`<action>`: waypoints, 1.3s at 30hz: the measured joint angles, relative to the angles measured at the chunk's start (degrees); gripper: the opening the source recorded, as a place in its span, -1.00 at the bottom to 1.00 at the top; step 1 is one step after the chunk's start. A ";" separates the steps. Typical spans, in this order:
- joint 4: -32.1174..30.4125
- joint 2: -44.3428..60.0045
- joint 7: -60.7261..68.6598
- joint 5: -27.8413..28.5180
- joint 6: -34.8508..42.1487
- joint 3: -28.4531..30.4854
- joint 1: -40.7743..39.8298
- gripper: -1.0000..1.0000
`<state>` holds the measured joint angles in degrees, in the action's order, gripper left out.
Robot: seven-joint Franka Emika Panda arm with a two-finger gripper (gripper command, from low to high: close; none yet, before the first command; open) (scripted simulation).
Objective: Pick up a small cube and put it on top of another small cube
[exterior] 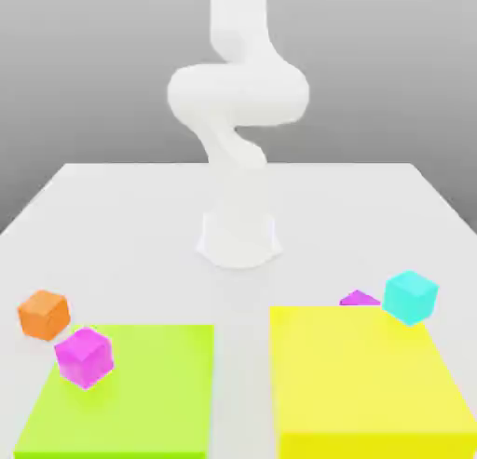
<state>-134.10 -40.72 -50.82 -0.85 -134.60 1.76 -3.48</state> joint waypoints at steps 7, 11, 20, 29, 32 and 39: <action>-6.70 15.09 -14.73 -2.37 -8.22 4.74 -10.37 0.00; -10.43 23.42 -23.17 -3.28 -12.80 7.44 -15.95 0.00; -18.82 42.01 -42.92 -4.27 -23.13 15.11 -28.64 0.00; -18.31 58.40 -39.81 -14.74 -34.94 7.76 -36.61 -1.00; -18.31 58.40 -39.88 -14.67 -35.03 7.75 -36.62 -1.00; -19.69 51.79 -44.48 -8.56 -29.96 12.24 -33.52 -1.00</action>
<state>-153.79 11.06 -95.29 -9.41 -164.56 14.00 -37.00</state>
